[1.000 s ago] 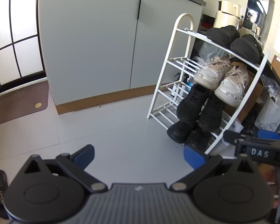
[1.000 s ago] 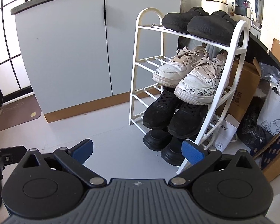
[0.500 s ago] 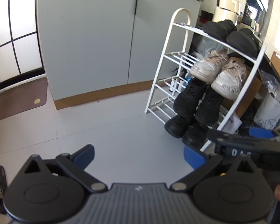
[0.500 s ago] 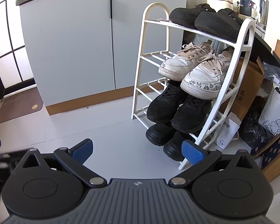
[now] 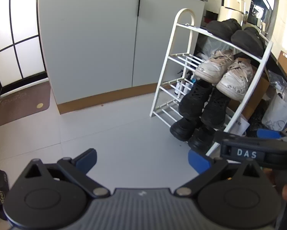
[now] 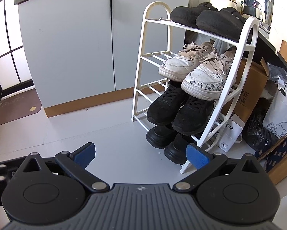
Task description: Organize scattered shoes
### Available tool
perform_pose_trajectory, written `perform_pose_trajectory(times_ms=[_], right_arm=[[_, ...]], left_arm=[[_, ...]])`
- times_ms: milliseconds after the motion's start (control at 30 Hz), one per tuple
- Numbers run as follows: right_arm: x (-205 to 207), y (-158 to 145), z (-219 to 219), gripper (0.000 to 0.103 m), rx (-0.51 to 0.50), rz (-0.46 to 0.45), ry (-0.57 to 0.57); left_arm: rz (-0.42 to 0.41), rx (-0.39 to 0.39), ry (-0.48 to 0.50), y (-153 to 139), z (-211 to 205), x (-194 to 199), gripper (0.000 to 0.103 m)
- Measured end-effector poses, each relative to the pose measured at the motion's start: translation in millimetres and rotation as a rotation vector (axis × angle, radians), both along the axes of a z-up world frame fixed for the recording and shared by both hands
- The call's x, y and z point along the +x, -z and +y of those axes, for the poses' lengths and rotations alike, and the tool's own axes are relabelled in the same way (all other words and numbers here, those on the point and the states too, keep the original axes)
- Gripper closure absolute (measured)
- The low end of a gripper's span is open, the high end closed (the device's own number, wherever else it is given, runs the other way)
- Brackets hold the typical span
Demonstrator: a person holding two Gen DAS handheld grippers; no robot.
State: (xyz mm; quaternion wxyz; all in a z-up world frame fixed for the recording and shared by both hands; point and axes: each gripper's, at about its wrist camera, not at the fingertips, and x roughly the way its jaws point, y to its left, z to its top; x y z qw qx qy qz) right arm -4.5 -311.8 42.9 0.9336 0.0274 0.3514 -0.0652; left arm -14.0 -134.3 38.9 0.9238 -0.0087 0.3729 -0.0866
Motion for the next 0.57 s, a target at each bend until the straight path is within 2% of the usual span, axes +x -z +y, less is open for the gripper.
perform_pose_trajectory(times_ms=[567], right_arm=[[-1.6,2.4,-9.1,0.000,-0.016,0.001,0.027]], left_arm=[[-0.028,-0.044,-0.018,-7.4,-3.6,3.2,0.000]])
